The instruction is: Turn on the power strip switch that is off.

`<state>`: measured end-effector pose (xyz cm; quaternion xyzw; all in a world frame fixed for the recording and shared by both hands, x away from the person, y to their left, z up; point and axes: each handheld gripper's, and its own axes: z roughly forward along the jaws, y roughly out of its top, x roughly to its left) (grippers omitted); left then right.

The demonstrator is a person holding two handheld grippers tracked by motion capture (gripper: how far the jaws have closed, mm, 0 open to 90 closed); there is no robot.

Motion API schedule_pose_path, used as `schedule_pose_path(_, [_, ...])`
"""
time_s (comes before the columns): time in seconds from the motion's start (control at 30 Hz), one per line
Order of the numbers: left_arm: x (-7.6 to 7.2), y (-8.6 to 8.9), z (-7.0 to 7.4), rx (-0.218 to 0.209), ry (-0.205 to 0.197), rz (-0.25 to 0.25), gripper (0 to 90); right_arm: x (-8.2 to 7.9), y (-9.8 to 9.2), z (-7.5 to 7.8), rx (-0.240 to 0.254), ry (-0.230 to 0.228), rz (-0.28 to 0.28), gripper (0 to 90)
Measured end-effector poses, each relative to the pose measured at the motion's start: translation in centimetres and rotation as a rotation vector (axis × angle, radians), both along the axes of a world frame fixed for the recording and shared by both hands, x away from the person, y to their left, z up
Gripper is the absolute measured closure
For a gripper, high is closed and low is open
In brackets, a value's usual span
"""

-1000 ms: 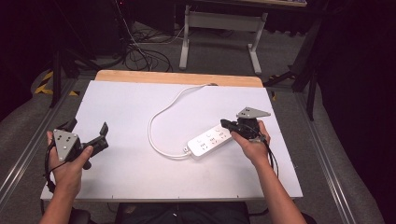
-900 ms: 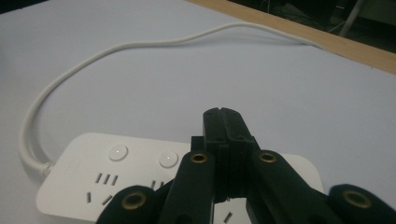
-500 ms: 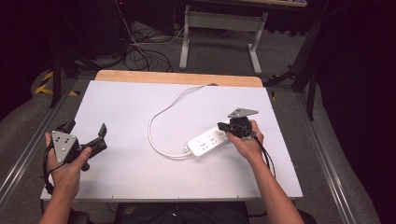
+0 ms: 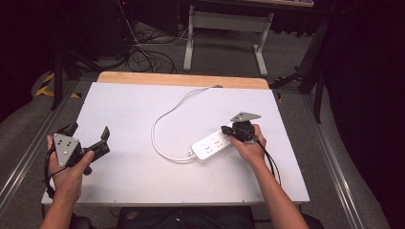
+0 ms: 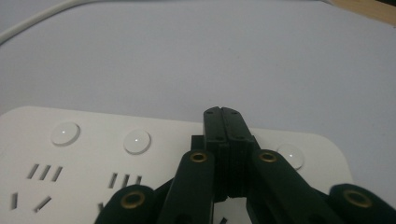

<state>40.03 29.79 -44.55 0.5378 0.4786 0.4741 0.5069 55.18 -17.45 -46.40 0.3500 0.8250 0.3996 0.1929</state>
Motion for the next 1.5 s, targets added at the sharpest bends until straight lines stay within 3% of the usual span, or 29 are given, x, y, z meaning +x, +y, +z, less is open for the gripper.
schedule_pose_path(0.3, [0.0, 0.0, 0.0, -0.005, 0.001, -0.003, 5.2, 0.2, -0.7, -0.4, 0.069, 0.054, -0.032, 90.0])
schedule_pose_path(0.6, [0.1, -0.1, 0.0, 0.000, 0.006, -0.009, 5.3, -0.1, -0.4, -0.4, 0.055, 0.040, -0.052, 90.0])
schedule_pose_path(0.7, [0.2, -0.1, 0.0, 0.001, 0.005, -0.007, 5.5, 0.0, -0.5, -0.4, 0.076, 0.064, -0.051, 90.0])
schedule_pose_path(1.03, [0.0, 0.1, 0.0, -0.009, 0.005, -0.001, 5.9, -0.1, 0.1, -0.3, 0.043, 0.066, -0.065, 90.0])
schedule_pose_path(1.13, [0.0, 0.0, 0.0, -0.012, 0.006, -0.001, 6.1, -0.4, 0.7, -0.2, -0.008, 0.037, -0.070, 90.0])
schedule_pose_path(1.5, [-0.1, 0.2, 0.0, -0.018, 0.006, -0.001, 6.2, -0.4, 0.6, -0.2, -0.005, 0.040, -0.070, 90.0])
